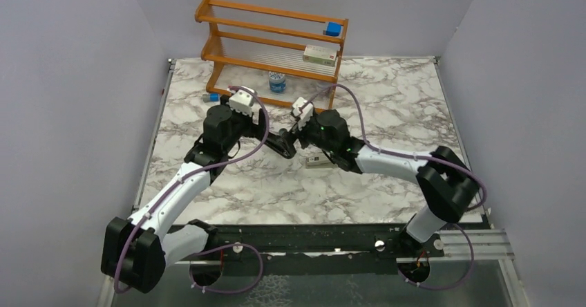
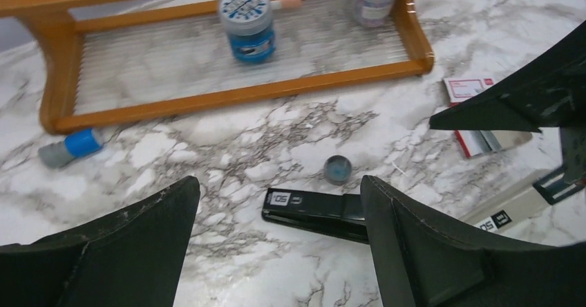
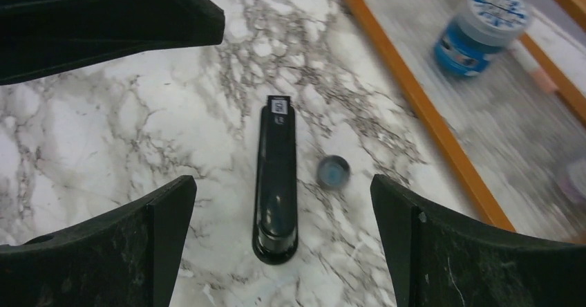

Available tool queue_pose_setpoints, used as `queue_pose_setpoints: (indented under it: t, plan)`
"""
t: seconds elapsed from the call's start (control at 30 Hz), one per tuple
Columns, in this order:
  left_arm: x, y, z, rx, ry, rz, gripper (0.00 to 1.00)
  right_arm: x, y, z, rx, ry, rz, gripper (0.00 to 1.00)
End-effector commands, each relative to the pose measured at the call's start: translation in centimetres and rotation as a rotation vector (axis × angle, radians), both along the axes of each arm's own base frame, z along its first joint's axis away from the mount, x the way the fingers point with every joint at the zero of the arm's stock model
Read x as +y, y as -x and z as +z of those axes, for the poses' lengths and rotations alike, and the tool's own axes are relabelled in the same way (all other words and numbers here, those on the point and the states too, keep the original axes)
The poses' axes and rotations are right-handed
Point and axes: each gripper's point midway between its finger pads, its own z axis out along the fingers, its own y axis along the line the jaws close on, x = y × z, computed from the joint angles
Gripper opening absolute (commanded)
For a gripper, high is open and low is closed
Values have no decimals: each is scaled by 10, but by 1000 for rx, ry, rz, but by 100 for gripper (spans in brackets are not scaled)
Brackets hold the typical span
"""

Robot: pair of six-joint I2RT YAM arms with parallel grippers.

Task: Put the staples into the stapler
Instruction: Move the stapler to the center of the board.

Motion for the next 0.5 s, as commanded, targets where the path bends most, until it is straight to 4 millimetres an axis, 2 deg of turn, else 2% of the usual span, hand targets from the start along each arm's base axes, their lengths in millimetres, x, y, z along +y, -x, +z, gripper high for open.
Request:
queue_pose_setpoints:
  t: [0.0,0.1,0.17,0.3,0.47]
  plan:
    - [45,6,-11,62,56,207,90,59,11,-3,49,-19,281,98]
    - [66,10,-16,71,63,276,90,69,3,-22,106,11,278,95]
    - [75,13,-18,78,71,307,90,68,-4,-35,127,39,245,93]
    - [82,17,-15,56,62,315,90,60,-16,-61,137,111,180,91]
    - [82,18,-16,53,36,304,90,52,-20,-86,164,173,139,87]
